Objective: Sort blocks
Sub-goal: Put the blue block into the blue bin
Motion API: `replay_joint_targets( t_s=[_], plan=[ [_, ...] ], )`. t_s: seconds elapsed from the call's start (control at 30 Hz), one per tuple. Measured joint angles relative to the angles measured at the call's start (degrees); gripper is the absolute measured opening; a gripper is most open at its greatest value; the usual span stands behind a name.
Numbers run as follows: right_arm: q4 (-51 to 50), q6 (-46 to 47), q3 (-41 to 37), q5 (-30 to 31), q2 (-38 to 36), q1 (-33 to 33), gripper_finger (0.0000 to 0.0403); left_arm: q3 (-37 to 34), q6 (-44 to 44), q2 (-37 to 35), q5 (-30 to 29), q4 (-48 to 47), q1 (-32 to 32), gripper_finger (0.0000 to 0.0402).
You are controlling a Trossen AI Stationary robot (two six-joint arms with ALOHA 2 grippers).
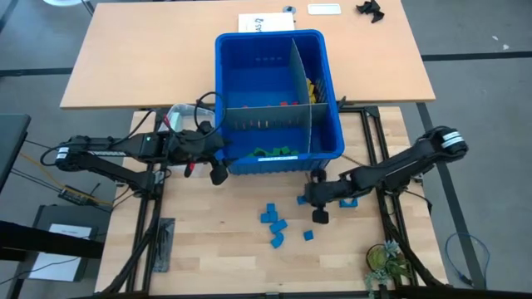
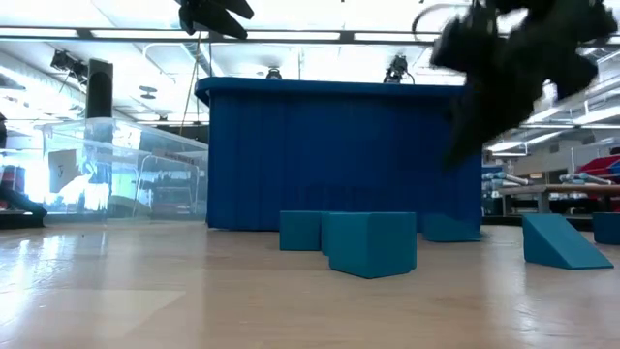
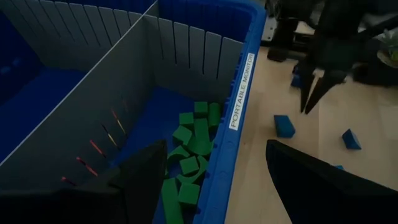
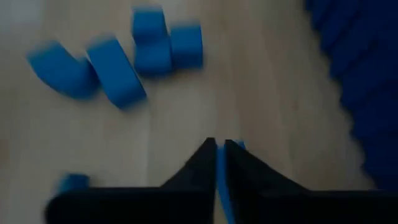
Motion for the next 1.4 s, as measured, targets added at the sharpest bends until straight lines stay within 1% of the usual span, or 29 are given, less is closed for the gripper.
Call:
replay_joint_targets(
  t_s=[0.07, 0.1, 0.2, 0.33, 0.5, 0.67, 0.73, 0.83, 0.93, 1.03, 1.2, 1.33, 1.4],
  plan=[
    [-0.6, -0.2, 0.5, 0.0, -3.4, 0.0, 0.0006, 0.0, 0.0, 0.0, 0.0, 1.0, 0.0, 0.0284],
    [-0.7, -0.3, 0.5, 0.0, -4.9, 0.0, 0.0007, 0.0, 0.0, 0.0, 0.0, 1.5, 0.0, 0.0284],
    [-0.9, -0.2, 0.3, 0.0, -8.0, -0.1, 0.0026, 0.0, 0.0, 0.0, 0.0, 3.7, 0.0, 0.0284],
    [-1.2, 0.6, -1.1, -1.3, -8.0, 0.0, 0.0067, 0.0, 0.0, 0.0, 0.0, 6.7, 0.0, 0.0284],
    [-0.5, 0.6, -3.1, -1.2, -2.8, 0.0, 0.0148, 0.0, 0.0, 0.0, 0.0, 10.6, 0.0, 0.0284],
    [4.9, -2.0, -3.7, 0.7, 5.0, -0.9, 0.0228, 0.0, 0.0, 0.0, 0.0, 13.7, 0.0, 0.0285],
    [6.7, -3.8, -3.7, 0.3, 8.2, -1.9, 0.0252, 0.0, 0.5, 0.0, 0.0, 14.9, 0.0, 0.0285],
    [8.7, -4.6, -3.7, -1.4, 12.1, -3.3, 0.0274, 0.0, 1.7, 0.0, 0.0, 15.2, 0.0, 0.0285],
    [11.5, -5.3, -3.6, -3.3, 15.0, -4.7, 0.0275, 0.0, 1.8, 0.1, 0.0, 14.6, 0.0, 0.0285],
    [14.7, -7.6, -3.6, -6.6, 16.6, -6.0, 0.0256, 0.0, 1.8, 0.1, 0.0, 14.3, 0.0, 0.0285],
    [14.4, -8.0, -3.5, -8.5, 16.4, -7.0, 0.0193, 0.0, 1.9, 0.1, 0.0, 14.7, 0.0, 0.0285],
    [14.4, -8.5, -3.5, -8.0, 16.4, -7.1, 0.0131, 0.0, 1.9, 0.1, 0.0, 15.8, 0.0, 0.0285],
    [14.3, -8.3, -3.5, -7.7, 16.3, -7.1, 0.0131, 0.0, 1.9, 0.1, 0.0, 16.5, 0.0, 0.0285]
  ],
)
